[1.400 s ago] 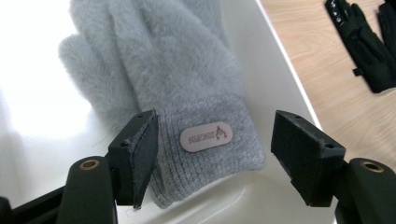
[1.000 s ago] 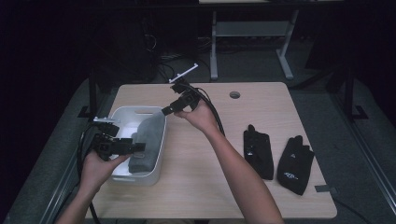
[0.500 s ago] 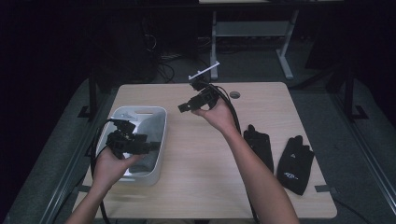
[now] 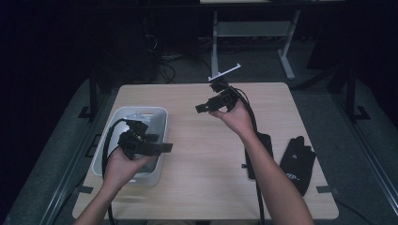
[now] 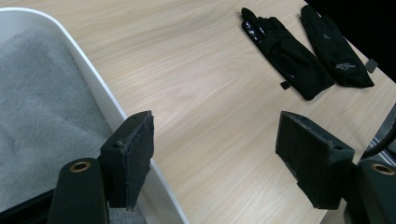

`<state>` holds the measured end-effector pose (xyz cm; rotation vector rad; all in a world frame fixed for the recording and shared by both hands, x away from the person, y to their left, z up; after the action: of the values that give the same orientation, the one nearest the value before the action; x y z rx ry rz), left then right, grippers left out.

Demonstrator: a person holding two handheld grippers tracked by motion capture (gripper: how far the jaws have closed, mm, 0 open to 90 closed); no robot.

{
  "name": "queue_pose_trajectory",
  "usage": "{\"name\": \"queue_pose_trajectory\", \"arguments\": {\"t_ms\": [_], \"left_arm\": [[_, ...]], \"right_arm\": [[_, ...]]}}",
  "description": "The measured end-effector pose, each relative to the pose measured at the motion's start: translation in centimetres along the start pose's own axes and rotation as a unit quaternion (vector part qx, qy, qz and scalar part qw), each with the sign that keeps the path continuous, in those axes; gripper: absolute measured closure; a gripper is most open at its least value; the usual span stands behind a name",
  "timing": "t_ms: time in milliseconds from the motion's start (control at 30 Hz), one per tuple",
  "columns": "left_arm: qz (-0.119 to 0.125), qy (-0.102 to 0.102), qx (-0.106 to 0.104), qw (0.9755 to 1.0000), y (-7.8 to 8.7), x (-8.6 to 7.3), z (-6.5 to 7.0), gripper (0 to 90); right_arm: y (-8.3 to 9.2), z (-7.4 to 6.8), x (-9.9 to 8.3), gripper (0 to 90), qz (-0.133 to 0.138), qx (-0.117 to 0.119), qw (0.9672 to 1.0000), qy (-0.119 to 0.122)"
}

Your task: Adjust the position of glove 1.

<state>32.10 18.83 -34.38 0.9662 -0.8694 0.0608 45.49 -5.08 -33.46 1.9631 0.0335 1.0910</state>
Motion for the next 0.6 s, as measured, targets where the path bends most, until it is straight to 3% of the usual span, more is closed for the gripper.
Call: {"name": "queue_pose_trajectory", "arguments": {"t_ms": [600], "left_arm": [[-0.008, -0.021, -0.009, 0.9997, -1.3, 0.6, 1.7, 26.7]], "right_arm": [[3.4, 3.0, -3.1, 29.0, 0.011, -0.022, 0.9994, -0.026]]}}
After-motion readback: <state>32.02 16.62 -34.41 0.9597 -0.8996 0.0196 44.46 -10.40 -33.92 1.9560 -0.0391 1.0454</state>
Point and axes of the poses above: each handheld gripper's, and its own axes: y roughly backward along the jaws, x roughly out of its top, z roughly to its right, the point moved 3 cm from there along -y, roughly forward along the jaws, and after that the axes turned 1 degree about y, right-handed, at the moved point
